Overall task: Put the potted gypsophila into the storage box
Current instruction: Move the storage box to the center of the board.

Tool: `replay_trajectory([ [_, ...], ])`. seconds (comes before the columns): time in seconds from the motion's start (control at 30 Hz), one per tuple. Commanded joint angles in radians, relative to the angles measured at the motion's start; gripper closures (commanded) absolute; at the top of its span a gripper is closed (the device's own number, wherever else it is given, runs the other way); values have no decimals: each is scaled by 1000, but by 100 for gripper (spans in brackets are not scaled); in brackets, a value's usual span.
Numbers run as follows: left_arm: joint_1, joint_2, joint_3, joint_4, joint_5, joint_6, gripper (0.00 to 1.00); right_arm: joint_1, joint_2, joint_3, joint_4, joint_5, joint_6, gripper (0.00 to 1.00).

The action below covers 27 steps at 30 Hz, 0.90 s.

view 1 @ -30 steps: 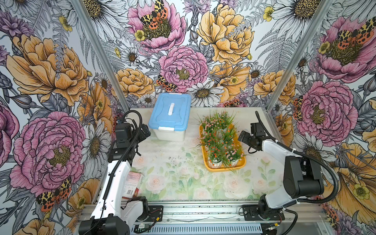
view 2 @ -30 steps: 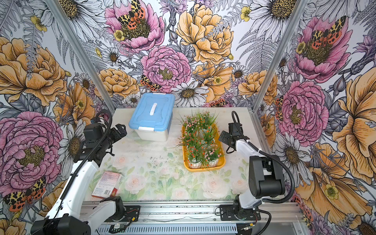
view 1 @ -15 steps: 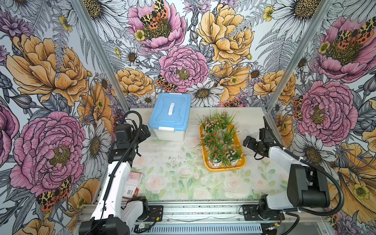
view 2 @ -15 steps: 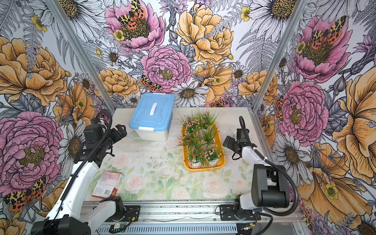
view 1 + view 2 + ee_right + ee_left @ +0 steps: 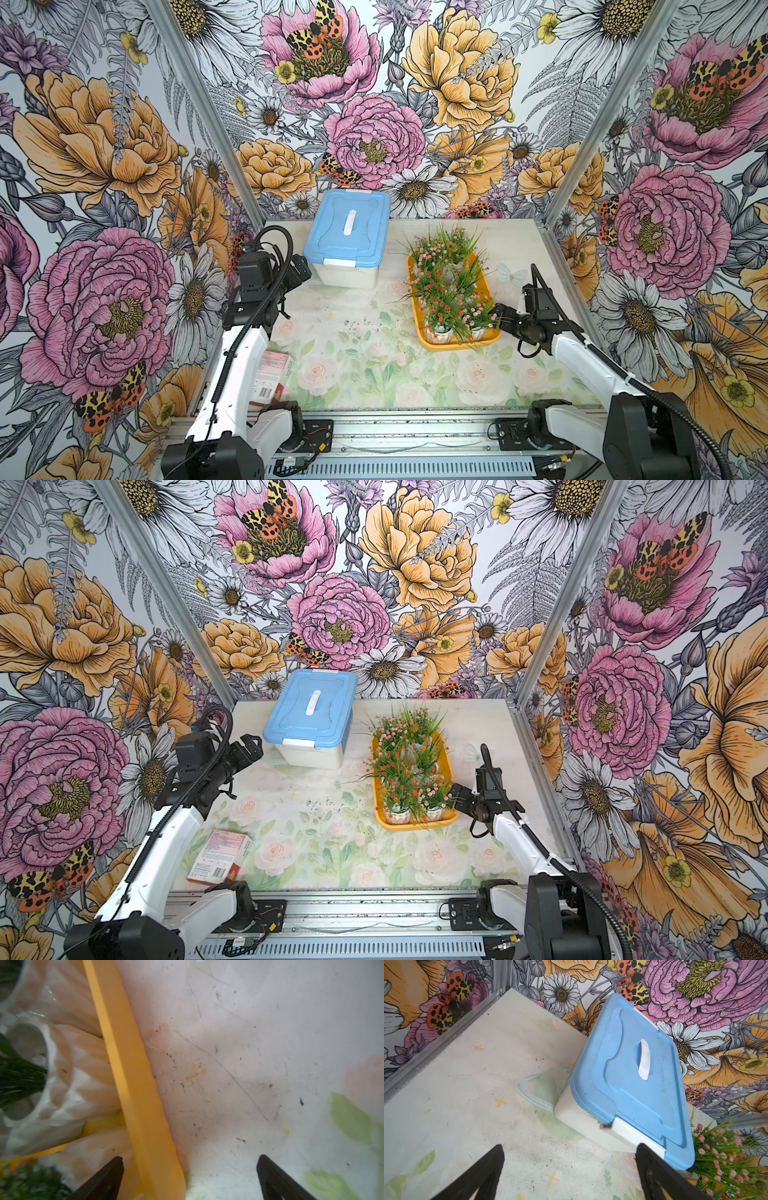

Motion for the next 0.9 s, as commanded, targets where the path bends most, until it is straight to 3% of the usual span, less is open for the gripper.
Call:
replay_trajectory([
  [0.0,-17,-2,26,13,27,13,1,52,10,0,-104,123,41,1],
  [0.17,-22,1,31,14,48,19,1,140,25,-27,-133,110,105,0],
  [0.6,-23,-6,31,13,116,44,1,495,-17,-75,-134,163,226,0],
  [0.87,-22,-49,12,3,128,67,1,719,40,-50,-130,227,270,1],
])
